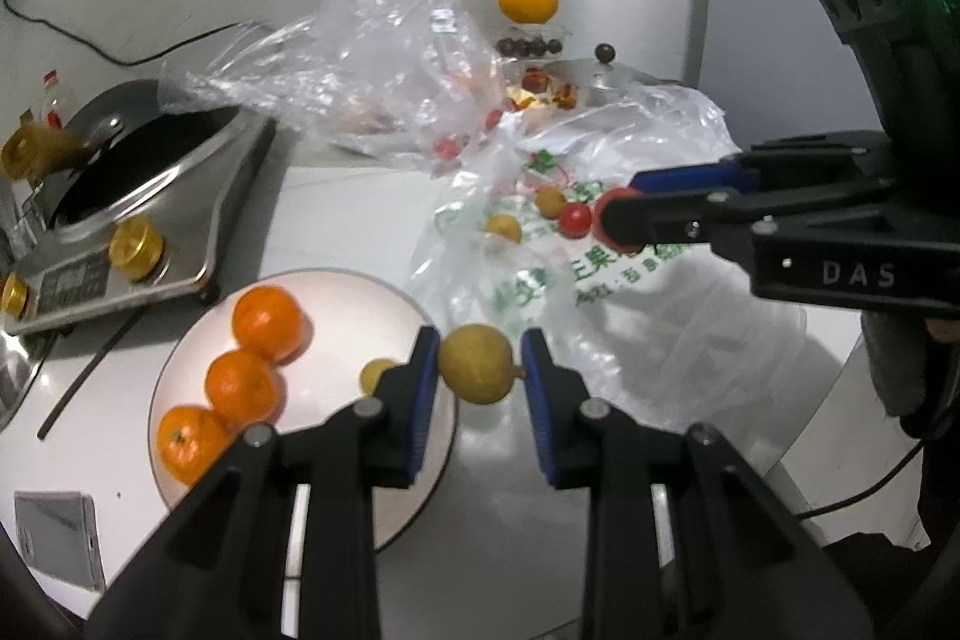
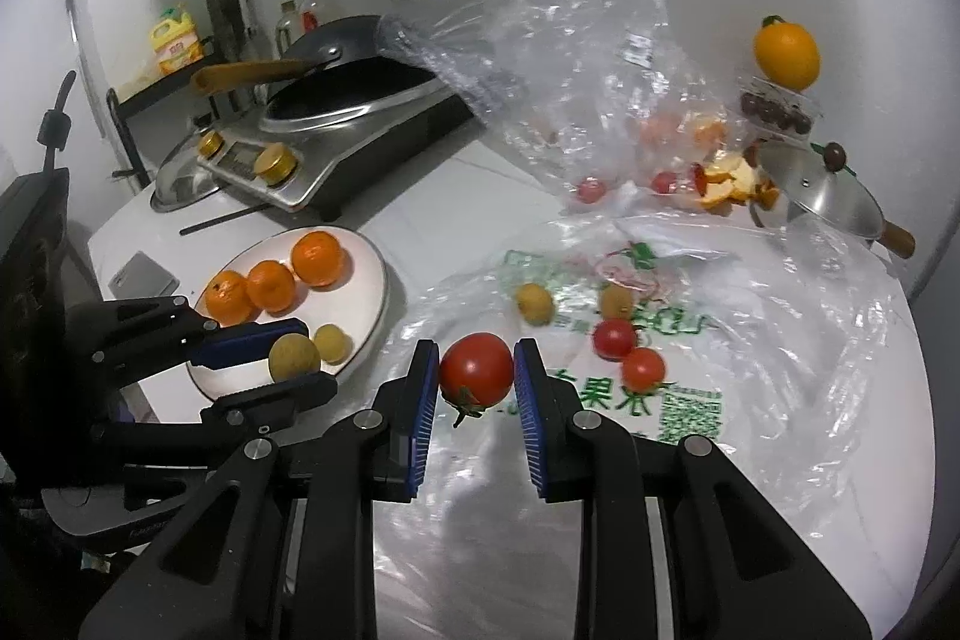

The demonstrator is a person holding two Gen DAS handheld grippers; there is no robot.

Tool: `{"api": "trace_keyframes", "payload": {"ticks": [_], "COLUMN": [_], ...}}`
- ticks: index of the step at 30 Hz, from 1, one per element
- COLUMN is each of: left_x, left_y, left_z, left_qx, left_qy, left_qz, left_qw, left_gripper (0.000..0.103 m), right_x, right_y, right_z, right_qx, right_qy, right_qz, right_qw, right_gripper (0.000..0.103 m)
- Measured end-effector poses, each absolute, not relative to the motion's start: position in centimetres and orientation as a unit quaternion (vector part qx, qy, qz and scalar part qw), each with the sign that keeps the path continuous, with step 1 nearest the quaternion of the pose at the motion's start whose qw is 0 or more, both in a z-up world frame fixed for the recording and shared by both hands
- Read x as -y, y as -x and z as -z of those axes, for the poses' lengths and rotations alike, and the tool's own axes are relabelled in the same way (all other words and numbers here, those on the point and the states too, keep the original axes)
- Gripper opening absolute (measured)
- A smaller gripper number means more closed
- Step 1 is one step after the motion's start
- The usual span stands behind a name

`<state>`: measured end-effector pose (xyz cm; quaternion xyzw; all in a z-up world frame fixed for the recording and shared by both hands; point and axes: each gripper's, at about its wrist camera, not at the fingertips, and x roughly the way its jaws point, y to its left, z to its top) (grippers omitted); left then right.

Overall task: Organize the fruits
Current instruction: 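Carry the yellow fruit and red tomato toward the white plate, then open the left tool over the plate while the right tool releases its tomato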

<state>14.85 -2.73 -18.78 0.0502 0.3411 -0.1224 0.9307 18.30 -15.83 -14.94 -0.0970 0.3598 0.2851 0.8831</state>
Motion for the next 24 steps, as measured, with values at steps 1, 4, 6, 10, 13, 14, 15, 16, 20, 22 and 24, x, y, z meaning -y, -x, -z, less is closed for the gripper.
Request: {"api": "trace_keyframes", "payload": {"ticks": [1, 4, 6, 10, 13, 14, 15, 16, 20, 22, 24], "left_x": [2.3, 1.2, 0.3, -1.4, -2.5, -2.8, -3.2, -3.6, -5.0, -5.6, -6.4], "left_y": [-14.6, -14.0, -13.6, -12.8, -12.4, -12.3, -12.1, -12.0, -11.6, -11.5, -11.2], "left_z": [18.9, 19.2, 19.4, 19.8, 20.0, 20.0, 20.1, 20.2, 20.6, 20.8, 21.0], "left_qx": [-0.341, -0.342, -0.343, -0.345, -0.346, -0.346, -0.346, -0.346, -0.347, -0.348, -0.350], "left_qy": [-0.048, -0.043, -0.040, -0.036, -0.033, -0.033, -0.032, -0.030, -0.026, -0.025, -0.025], "left_qz": [0.121, 0.115, 0.109, 0.096, 0.089, 0.086, 0.084, 0.080, 0.070, 0.064, 0.058], "left_qw": [0.931, 0.931, 0.932, 0.933, 0.934, 0.934, 0.934, 0.934, 0.935, 0.935, 0.935], "left_gripper": [0.029, 0.029, 0.029, 0.029, 0.029, 0.029, 0.029, 0.029, 0.029, 0.029, 0.029], "right_x": [15.4, 14.3, 13.4, 11.5, 10.0, 9.6, 9.0, 8.6, 6.8, 5.9, 5.0], "right_y": [-18.2, -17.7, -17.5, -16.9, -16.5, -16.4, -16.2, -16.1, -15.7, -15.5, -15.4], "right_z": [15.0, 15.2, 15.5, 16.0, 16.4, 16.5, 16.6, 16.7, 17.3, 17.6, 18.0], "right_qx": [-0.361, -0.363, -0.365, -0.369, -0.372, -0.373, -0.374, -0.374, -0.378, -0.381, -0.385], "right_qy": [0.099, 0.106, 0.111, 0.119, 0.125, 0.126, 0.129, 0.130, 0.138, 0.143, 0.146], "right_qz": [-0.287, -0.292, -0.296, -0.306, -0.315, -0.318, -0.322, -0.324, -0.336, -0.342, -0.348], "right_qw": [0.882, 0.879, 0.876, 0.870, 0.864, 0.863, 0.860, 0.859, 0.851, 0.847, 0.842], "right_gripper": [0.028, 0.028, 0.028, 0.028, 0.028, 0.028, 0.028, 0.028, 0.028, 0.028, 0.028]}}
